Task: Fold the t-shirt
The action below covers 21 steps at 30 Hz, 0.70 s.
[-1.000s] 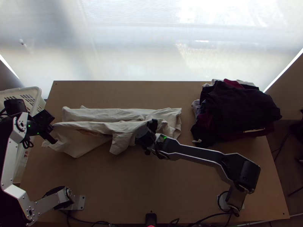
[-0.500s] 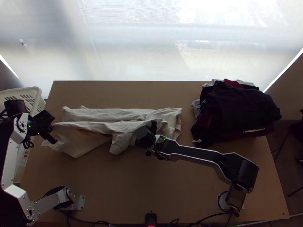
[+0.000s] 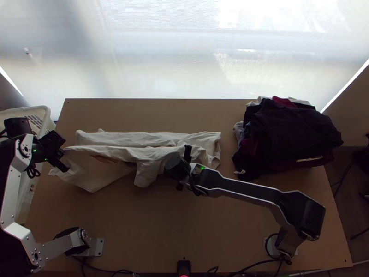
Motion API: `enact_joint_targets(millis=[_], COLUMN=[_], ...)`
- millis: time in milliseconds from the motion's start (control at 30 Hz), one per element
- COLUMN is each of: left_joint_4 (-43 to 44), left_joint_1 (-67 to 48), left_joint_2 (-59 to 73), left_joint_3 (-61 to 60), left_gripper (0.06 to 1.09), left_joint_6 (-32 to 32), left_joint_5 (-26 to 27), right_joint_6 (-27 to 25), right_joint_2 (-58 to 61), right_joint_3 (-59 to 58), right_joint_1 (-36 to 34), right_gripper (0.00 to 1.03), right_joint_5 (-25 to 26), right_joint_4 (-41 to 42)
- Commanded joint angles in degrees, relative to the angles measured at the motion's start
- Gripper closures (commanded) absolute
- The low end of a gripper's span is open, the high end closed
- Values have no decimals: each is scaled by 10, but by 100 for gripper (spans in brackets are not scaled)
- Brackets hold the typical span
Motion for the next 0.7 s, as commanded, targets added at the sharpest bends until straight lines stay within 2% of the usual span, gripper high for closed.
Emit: enact_joint_targets(millis=[0,67,133,233,300,567,667], left_joint_4=[-68,-96,-119,-149,-175,-313,-315], left_joint_1=[1,1,1,2,7,55,55], left_joint_2=[10,3,-7,-18,-19,15,11], left_joint_3=[66,78,86,97,120,310,341], left_gripper=[105,105,105,105,105,105,105], left_joint_6=[-30,-37,-40,-42,-42,-69,-75], left_joint_5=[20,24,27,29,30,89,89], right_joint_6=[100,156,190,208,214,212,211], right_joint_2=[-51,-58,-60,-63,-67,-85,-92], right_joint_3=[86,137,179,196,197,260,280], right_joint_1=[-22,-40,-55,-58,-65,-131,-168], right_gripper=[100,100,100,100,100,100,100], right_joint_5=[-68,-134,-222,-287,-349,-503,-512], right_joint_4=[-177,-260,-339,-404,-442,-593,-620])
